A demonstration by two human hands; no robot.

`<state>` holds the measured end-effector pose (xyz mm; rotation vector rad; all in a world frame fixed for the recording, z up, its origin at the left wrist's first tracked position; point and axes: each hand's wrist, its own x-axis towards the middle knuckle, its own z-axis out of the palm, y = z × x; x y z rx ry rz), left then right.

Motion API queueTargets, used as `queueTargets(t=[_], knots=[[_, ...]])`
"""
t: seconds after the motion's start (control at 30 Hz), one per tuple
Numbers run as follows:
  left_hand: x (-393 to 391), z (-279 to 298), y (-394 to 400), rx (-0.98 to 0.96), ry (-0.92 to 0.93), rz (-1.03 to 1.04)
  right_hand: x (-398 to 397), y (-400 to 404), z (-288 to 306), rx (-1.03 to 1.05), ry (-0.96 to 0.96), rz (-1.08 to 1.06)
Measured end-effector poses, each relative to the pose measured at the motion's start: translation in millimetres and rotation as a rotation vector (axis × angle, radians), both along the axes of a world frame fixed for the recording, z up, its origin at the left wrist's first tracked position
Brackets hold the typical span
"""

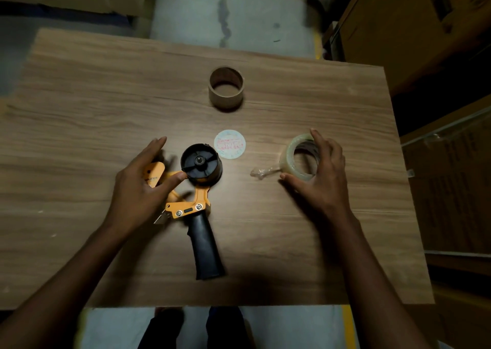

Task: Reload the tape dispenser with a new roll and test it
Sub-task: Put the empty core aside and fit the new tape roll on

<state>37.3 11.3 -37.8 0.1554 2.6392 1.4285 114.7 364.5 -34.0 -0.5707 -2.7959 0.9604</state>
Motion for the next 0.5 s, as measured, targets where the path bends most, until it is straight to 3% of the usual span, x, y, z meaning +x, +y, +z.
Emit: queueTargets(t=[0.5], knots=[[1, 13, 22, 0.031, -0.036, -0.015, 2, -7, 18, -0.186, 0.099, 0.157]])
